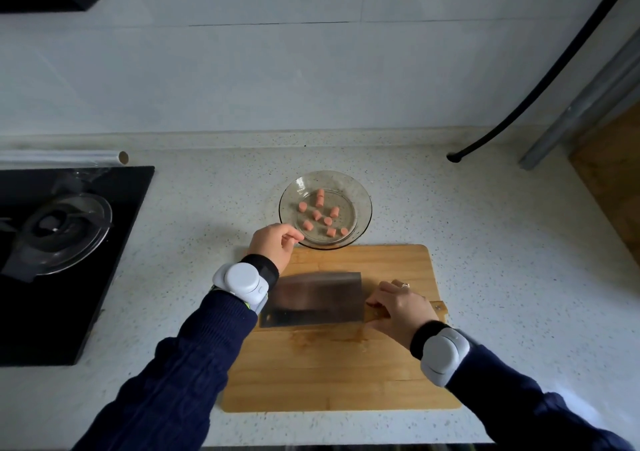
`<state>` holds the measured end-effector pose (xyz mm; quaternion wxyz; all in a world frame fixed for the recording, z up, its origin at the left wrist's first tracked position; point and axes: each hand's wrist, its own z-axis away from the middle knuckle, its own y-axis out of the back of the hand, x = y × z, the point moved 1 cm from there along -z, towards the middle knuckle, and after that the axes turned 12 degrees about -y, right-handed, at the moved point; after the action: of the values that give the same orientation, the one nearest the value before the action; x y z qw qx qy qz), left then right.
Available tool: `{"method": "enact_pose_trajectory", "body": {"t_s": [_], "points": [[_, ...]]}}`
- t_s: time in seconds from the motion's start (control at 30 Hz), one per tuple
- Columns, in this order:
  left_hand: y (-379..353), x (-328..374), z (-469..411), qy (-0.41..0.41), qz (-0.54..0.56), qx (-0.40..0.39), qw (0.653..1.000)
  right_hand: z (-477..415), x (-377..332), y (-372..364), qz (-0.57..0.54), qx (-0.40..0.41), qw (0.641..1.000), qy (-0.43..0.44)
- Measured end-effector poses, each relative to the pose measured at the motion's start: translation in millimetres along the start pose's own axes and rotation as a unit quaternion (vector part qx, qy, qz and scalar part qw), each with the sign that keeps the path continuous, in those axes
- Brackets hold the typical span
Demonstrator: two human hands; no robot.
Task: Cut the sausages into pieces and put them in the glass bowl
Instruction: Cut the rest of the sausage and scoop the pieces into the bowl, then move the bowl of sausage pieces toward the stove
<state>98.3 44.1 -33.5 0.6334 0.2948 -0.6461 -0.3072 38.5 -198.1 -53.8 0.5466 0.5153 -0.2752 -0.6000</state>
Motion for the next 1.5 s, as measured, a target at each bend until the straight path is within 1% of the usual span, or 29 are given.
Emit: {"method": "enact_pose_trajectory", "body": {"t_s": [0.13, 0.3, 0.57, 0.67, 0.73, 0.87, 0.93, 1.03, 1.13, 1.23, 1.37, 1.5], "points": [[-2.9, 2.4, 0.2, 0.005, -0.001, 0.004, 1.000, -1.4, 0.0, -4.6, -0.016, -0.008, 1.000, -0.016], [-5.0, 3.4, 0.5, 0.006, -0.003, 0.003, 1.000, -2.2, -0.2, -10.8, -0.016, -0.020, 1.000, -0.008], [-5.9, -1.5, 1.9, 0.013, -0.019, -0.002, 1.000, -3.1, 0.1, -11.2, 0.006, -0.033, 0.999, -0.008], [-6.3, -0.4, 1.1, 0.017, -0.021, -0.001, 1.000, -6.0, 2.0, -7.7, 0.021, -0.031, 0.999, 0.004], [-7.0, 0.4, -0.8, 0.019, -0.021, 0.000, 1.000, -10.7, 2.0, -1.1, -0.004, -0.017, 1.000, 0.005], [-6.6, 3.4, -6.3, 0.028, -0.018, 0.008, 0.999, -25.1, -0.7, 19.4, -0.101, 0.027, 0.995, 0.001], [-4.9, 4.4, -9.6, 0.050, -0.027, 0.024, 0.998, -37.6, -1.5, 33.4, -0.147, 0.039, 0.988, -0.024], [-2.4, 1.9, -16.4, 0.114, -0.027, 0.055, 0.992, -62.9, 0.1, 50.4, -0.203, 0.033, 0.973, -0.108], [-2.3, -0.5, -25.4, 0.179, -0.017, 0.047, 0.983, -86.2, -0.1, 56.1, -0.246, 0.020, 0.955, -0.163], [-3.4, -1.9, -36.1, 0.216, -0.023, 0.021, 0.976, -102.3, -3.9, 55.3, -0.259, 0.001, 0.945, -0.202], [-1.0, -8.0, -49.0, 0.247, -0.030, 0.019, 0.968, -120.0, -8.6, 51.6, -0.259, -0.027, 0.936, -0.238], [0.3, -13.5, -57.8, 0.256, -0.020, 0.004, 0.966, -132.2, -15.7, 51.8, -0.249, -0.035, 0.933, -0.257]]}}
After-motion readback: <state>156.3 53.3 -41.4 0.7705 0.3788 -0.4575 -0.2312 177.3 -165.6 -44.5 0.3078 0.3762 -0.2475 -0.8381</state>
